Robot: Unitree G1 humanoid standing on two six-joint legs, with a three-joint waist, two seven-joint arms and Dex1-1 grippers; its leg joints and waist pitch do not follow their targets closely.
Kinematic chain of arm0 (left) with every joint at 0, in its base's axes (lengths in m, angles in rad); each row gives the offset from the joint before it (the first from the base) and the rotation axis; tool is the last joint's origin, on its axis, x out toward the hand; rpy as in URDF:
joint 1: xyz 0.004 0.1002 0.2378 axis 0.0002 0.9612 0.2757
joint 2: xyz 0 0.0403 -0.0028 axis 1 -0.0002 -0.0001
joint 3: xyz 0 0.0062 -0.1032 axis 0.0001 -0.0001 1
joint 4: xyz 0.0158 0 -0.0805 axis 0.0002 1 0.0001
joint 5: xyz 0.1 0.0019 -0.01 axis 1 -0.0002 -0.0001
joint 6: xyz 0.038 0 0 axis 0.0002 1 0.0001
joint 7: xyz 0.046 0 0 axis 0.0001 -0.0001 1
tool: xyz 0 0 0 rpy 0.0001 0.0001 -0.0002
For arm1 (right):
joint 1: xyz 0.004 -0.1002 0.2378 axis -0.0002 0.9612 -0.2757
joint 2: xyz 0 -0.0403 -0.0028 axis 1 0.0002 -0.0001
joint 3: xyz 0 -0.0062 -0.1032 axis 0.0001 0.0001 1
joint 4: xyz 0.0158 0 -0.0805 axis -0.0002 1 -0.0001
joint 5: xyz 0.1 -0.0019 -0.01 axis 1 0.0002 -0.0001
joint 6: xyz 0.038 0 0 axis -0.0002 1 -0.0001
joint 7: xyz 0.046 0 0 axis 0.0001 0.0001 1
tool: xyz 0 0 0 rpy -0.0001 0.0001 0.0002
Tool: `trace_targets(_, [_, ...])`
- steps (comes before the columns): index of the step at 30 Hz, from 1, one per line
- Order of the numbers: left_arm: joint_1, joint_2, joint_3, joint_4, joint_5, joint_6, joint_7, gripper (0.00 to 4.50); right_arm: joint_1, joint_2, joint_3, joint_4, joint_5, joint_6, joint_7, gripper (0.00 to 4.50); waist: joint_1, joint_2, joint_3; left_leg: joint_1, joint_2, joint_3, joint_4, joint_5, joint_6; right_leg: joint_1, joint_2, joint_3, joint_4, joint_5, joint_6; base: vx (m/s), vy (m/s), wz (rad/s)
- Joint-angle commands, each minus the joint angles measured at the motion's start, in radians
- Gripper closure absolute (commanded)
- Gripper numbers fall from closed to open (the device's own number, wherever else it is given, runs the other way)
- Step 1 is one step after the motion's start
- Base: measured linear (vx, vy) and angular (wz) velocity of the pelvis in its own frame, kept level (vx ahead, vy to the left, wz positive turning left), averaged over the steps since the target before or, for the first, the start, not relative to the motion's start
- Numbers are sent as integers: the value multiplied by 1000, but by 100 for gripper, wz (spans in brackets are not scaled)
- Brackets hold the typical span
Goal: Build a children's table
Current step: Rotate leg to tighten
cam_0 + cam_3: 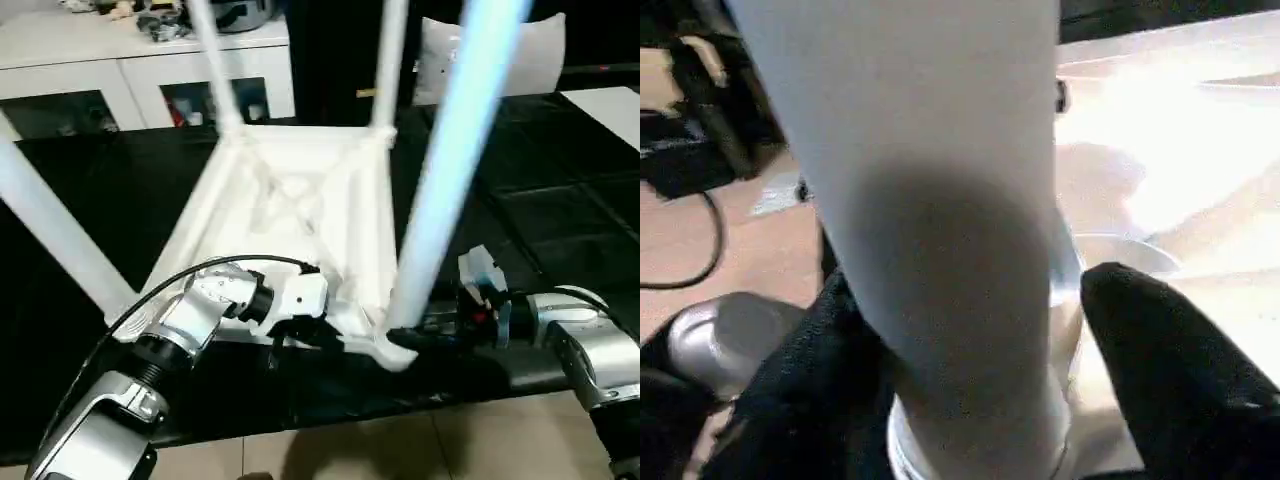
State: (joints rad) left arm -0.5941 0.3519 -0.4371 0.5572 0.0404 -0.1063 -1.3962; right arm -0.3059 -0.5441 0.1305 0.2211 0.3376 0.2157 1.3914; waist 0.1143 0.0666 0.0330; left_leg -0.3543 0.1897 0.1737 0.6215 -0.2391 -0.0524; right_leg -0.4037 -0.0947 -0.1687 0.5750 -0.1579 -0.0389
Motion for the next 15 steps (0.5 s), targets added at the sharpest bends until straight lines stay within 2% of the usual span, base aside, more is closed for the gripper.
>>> trace_targets(1, [-17,-3,-39,-25,-2,-28,-60,450,-8,-14,6,12,6,5,9,149,-6,-26,-64,-1,53,-14,-70,-40,115,63,-79,72,-68,-319,-92,0,0,0])
trace_targets(7, [-24,-5,-36,-11,2,-39,-67,450,-11,-16,26,32,-5,2,36,192,-8,-27,-64,-2,49,-14,-70,-44,106,63,-75,70,-72,-343,-72,0,0,0])
trace_targets(15, [-14,-21,-13,-9,-19,15,-34,450,3,5,27,8,28,33,34,243,-7,-27,-65,-2,51,-13,-70,-36,108,64,-75,70,-70,-332,-78,0,0,0])
